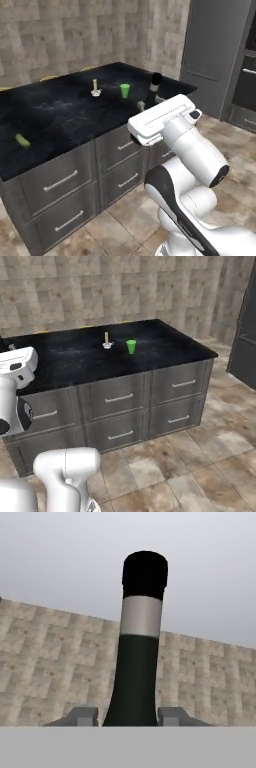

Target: Open the cabinet directly in front. Then move the wine and the cup to the dining counter with the candle on it.

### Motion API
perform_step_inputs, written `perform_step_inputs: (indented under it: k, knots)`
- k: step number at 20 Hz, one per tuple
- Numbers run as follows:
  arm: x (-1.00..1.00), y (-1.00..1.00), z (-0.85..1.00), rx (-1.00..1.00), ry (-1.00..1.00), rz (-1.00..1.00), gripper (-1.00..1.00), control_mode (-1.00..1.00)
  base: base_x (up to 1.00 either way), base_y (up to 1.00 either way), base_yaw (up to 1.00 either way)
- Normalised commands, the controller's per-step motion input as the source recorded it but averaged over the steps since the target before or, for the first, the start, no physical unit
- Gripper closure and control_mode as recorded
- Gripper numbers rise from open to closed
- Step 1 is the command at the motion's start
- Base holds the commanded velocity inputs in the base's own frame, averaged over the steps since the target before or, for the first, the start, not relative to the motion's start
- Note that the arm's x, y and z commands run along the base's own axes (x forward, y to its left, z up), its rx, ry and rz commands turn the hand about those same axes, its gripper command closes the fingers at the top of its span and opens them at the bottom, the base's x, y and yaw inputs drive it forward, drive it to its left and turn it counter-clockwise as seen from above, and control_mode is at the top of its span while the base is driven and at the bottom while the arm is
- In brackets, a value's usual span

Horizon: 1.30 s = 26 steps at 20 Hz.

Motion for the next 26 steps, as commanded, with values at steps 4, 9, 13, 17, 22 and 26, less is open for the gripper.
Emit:
perform_step_inputs:
  k: [4, 9, 13, 17, 22, 26]
  knots:
    - [0.0, 0.0, 0.0, 0.0, 0.0, 0.0, 1.0, 1.0, -0.01, -0.46, 0.4]
    - [0.0, 0.0, 0.0, 0.0, 0.0, 0.0, 1.0, 1.0, 0.13, -0.69, 0.15]
    - [0.0, 0.0, 0.0, 0.0, 0.0, 0.0, 1.0, 1.0, 0.07, -1.0, 0.35]
    - [0.0, 0.0, 0.0, 0.0, 0.0, 0.0, 1.0, 1.0, 0.08, -0.97, 0.42]
    - [0.0, 0.0, 0.0, 0.0, 0.0, 0.0, 1.0, 1.0, 0.02, -0.82, 0.45]
    - [0.0, 0.0, 0.0, 0.0, 0.0, 0.0, 1.0, 1.0, 0.0, -0.01, 0.06]
